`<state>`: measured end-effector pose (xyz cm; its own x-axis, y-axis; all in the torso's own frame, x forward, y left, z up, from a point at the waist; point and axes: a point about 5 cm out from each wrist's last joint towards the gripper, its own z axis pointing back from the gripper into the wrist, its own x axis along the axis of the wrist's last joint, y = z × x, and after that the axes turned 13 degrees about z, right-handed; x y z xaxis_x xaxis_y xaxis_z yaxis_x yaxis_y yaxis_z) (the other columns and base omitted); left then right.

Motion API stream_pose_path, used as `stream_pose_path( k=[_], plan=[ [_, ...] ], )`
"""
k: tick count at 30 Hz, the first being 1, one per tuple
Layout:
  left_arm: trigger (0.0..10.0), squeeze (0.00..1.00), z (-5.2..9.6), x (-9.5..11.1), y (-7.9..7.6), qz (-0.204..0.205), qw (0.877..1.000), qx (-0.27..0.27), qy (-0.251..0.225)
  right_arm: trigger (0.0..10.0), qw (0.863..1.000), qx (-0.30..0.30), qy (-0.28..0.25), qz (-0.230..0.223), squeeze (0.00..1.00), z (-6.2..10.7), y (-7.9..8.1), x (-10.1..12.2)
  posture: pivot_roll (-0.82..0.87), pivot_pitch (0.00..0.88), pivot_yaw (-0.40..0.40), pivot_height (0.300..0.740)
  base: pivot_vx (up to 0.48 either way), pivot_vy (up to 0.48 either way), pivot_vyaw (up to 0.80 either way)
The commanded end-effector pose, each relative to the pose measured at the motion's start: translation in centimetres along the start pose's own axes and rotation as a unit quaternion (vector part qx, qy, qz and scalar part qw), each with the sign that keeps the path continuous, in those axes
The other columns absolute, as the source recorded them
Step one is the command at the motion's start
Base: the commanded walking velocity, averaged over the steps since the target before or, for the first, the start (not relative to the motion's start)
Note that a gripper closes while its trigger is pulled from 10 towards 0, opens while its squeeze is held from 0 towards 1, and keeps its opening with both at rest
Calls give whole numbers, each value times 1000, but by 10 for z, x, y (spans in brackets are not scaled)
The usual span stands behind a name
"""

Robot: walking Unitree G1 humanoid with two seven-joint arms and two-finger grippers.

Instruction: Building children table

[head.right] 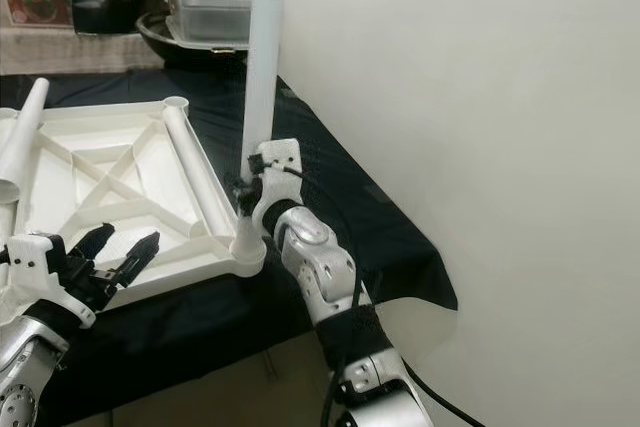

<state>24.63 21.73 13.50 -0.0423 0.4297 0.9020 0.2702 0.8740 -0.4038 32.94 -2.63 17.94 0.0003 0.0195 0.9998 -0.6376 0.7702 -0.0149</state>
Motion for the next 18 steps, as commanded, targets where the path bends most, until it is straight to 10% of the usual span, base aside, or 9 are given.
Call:
stream_pose_path(
  k=[1, 6, 7, 8, 11, 12, 13, 18],
  plan=[
    [10000, 0, -1, -3, -5, 9, 1000, -8, 4, 10000, 999, 36, 8, -10, 718, 0, 9, -5, 149, 0, -135, 740, 0, 0, 0],
    [10000, 0, -1, -3, -5, 9, 1000, -8, 4, 10000, 999, 36, 8, -10, 718, 0, 9, -5, 149, 0, -135, 740, 0, 0, 0],
    [10000, 0, -2, -3, -4, 9, 1000, -8, 4, 10000, 996, 83, -20, -22, 1000, 0, 15, 2, 151, 0, -135, 740, 0, 0, 0],
    [10000, 0, -2, -3, -3, 7, 1000, -7, 6, 10000, 978, 200, -53, -12, 0, 9, 23, 10, 163, 0, -138, 740, 0, 0, 0],
    [10000, 0, -1, -4, -2, 3, 1000, -4, 8, 10000, 944, 321, -76, 0, 0, 21, 32, 15, 164, 0, -138, 740, 0, 0, 0],
    [10000, 0, -1, -4, -1, 2, 1000, -2, 8, 2353, 937, 339, -84, -6, 0, 22, 33, 16, 167, 0, -138, 740, 0, 0, 0],
    [10000, 0, 0, -4, -1, 0, 1000, 0, 8, 0, 940, 328, -88, -14, 0, 20, 31, 16, 169, 0, -139, 740, 0, 0, 0],
    [10000, 0, 1, -4, 0, -2, 1000, 4, 7, 0, 988, 128, -60, -57, 0, -4, 11, 11, 174, 0, -141, 740, 0, 0, 0]
  ],
)
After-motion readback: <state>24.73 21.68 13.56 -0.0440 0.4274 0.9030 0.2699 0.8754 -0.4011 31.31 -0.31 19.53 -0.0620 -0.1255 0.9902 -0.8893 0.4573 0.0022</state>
